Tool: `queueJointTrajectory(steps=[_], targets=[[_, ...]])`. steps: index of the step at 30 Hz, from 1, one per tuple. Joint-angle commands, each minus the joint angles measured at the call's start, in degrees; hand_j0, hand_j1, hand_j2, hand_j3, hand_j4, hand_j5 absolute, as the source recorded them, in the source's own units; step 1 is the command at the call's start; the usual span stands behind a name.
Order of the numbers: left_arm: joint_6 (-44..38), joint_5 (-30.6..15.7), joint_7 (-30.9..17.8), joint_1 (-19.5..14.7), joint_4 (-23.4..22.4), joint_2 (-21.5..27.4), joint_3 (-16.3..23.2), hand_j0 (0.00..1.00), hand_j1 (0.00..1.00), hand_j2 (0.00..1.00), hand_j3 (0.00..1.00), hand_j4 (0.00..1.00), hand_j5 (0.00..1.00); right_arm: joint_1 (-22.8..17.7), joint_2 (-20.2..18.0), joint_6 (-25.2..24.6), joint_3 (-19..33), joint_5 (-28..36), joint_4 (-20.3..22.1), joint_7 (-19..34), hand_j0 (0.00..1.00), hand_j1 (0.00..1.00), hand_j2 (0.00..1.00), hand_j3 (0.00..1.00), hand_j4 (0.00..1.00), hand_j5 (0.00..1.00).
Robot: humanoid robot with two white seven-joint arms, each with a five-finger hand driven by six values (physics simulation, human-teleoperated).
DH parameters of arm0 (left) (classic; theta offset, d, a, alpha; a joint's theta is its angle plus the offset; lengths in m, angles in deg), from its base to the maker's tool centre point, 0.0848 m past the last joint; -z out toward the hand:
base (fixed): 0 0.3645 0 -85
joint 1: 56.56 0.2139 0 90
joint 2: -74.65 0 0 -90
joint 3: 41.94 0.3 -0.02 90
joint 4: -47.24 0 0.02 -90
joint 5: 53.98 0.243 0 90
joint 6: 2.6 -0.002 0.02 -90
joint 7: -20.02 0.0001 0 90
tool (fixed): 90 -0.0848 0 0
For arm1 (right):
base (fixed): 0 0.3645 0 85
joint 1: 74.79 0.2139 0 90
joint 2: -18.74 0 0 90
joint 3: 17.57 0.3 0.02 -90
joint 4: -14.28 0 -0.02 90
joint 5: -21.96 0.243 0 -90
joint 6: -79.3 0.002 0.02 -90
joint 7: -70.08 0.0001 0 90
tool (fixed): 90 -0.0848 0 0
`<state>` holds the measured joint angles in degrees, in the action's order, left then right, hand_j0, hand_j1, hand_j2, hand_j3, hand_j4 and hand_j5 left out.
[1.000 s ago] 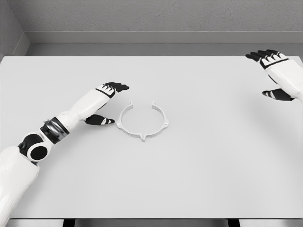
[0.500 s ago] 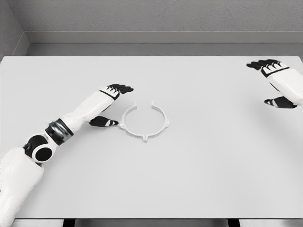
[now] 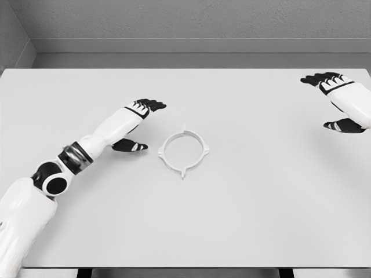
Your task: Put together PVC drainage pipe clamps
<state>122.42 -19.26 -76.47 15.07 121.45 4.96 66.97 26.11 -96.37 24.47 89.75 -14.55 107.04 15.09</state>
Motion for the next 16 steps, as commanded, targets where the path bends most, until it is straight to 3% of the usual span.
queueJointTrajectory(steps=[1,7,9,16], targets=[[0.0,-0.6,0.1,0.0,-0.1,1.1,-0.8,1.00,1.00,1.00,1.00,1.00,1.00,0.0,0.0,-0.2,0.0,0.4,0.2,0.0,1.00,1.00,1.00,1.00,1.00,1.00],[0.0,-1.3,0.1,-0.5,-0.1,7.7,-6.6,1.00,1.00,1.00,1.00,1.00,1.00,0.0,0.0,-0.2,0.0,0.4,0.2,0.0,1.00,1.00,1.00,1.00,1.00,1.00],[0.0,-1.3,0.1,-0.5,-2.3,10.4,-9.3,1.00,1.00,1.00,1.00,1.00,1.00,0.0,0.0,-0.2,0.0,0.5,0.3,0.0,1.00,1.00,1.00,1.00,1.00,1.00],[0.0,-3.5,0.2,0.1,-5.6,12.0,-12.9,1.00,1.00,1.00,1.00,1.00,1.00,0.0,0.0,-0.2,-0.1,0.5,0.2,0.0,1.00,1.00,1.00,1.00,1.00,1.00]])
